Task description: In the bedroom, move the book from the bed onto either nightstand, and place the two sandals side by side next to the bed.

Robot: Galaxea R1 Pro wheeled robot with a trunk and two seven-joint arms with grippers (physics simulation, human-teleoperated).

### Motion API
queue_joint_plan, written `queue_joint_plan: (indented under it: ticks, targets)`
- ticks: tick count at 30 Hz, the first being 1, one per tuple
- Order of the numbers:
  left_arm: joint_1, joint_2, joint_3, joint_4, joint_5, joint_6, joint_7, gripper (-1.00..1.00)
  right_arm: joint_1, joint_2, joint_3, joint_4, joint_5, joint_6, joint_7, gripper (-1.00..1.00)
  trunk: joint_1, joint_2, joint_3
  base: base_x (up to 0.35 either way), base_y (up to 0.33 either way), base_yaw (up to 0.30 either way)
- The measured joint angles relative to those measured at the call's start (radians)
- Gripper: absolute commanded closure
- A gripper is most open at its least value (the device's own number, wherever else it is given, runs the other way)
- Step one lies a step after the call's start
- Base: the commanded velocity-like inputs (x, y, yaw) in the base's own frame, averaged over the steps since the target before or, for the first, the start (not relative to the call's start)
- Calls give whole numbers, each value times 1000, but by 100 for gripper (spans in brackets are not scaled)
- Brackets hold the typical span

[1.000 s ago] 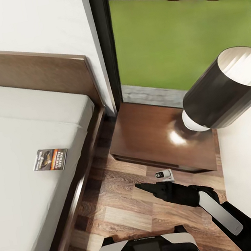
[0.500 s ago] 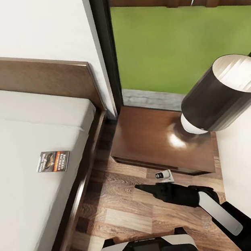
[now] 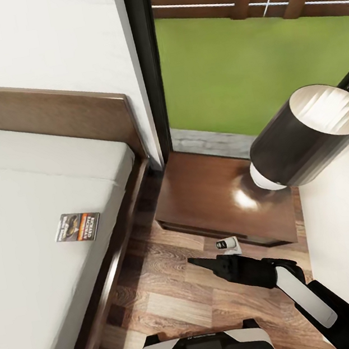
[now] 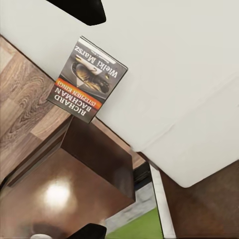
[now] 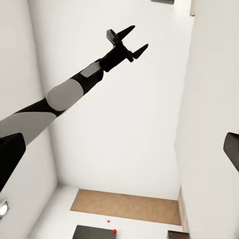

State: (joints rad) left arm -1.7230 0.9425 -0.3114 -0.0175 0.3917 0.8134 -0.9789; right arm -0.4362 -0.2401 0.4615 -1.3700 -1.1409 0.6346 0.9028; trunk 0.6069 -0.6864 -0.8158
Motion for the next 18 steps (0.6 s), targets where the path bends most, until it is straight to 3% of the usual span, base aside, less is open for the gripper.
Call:
queue_joint_plan:
  ticks: [12,16,18]
  targets:
    - [0,0,-1,0,-3,-1,3,-100,0,0,-2,0,1,0,1,-100,-46,84,57,0,0,0]
    - [0,0,-2,1,-24,-3,4,-100,0,0,-3,0,1,0,1,-100,-61,112,76,0,0,0]
    - [0,0,-2,1,-54,-9,4,-100,0,0,-3,0,1,0,1,-100,-69,126,85,0,0,0]
